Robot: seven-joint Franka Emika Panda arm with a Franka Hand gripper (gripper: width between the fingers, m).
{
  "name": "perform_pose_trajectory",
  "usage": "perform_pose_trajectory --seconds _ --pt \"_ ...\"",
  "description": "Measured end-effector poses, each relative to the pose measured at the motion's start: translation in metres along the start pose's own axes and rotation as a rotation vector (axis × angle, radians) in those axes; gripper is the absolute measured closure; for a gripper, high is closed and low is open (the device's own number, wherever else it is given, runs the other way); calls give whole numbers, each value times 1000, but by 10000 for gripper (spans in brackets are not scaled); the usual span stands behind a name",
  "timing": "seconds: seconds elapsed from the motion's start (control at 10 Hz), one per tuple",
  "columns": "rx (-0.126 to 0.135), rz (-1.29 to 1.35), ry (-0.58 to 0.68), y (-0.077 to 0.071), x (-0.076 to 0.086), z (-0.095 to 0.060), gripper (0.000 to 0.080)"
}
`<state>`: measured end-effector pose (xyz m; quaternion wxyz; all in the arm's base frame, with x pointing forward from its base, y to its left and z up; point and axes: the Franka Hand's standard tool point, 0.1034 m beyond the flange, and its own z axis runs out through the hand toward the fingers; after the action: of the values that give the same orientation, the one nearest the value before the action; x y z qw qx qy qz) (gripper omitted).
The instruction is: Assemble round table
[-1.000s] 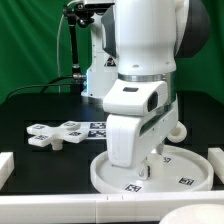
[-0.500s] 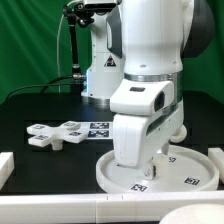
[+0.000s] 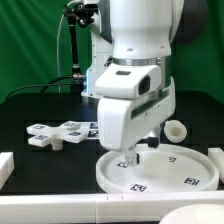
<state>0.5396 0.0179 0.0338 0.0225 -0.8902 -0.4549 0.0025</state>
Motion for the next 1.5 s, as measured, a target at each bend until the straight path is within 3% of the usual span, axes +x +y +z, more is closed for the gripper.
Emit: perform_pose_trajectory --seconds 0.2,0.4,0.6,1.0,1.2,1.5 --pt "-5 50 -5 -16 -8 -16 151" --pt "-9 123 -11 -42 -3 -27 151" --pt "-3 137 -15 -42 7 -27 151" --pt "1 336 -11 -44 7 -26 151" --pt "5 655 14 -64 -4 -18 151" --pt "27 937 21 -90 5 -10 151"
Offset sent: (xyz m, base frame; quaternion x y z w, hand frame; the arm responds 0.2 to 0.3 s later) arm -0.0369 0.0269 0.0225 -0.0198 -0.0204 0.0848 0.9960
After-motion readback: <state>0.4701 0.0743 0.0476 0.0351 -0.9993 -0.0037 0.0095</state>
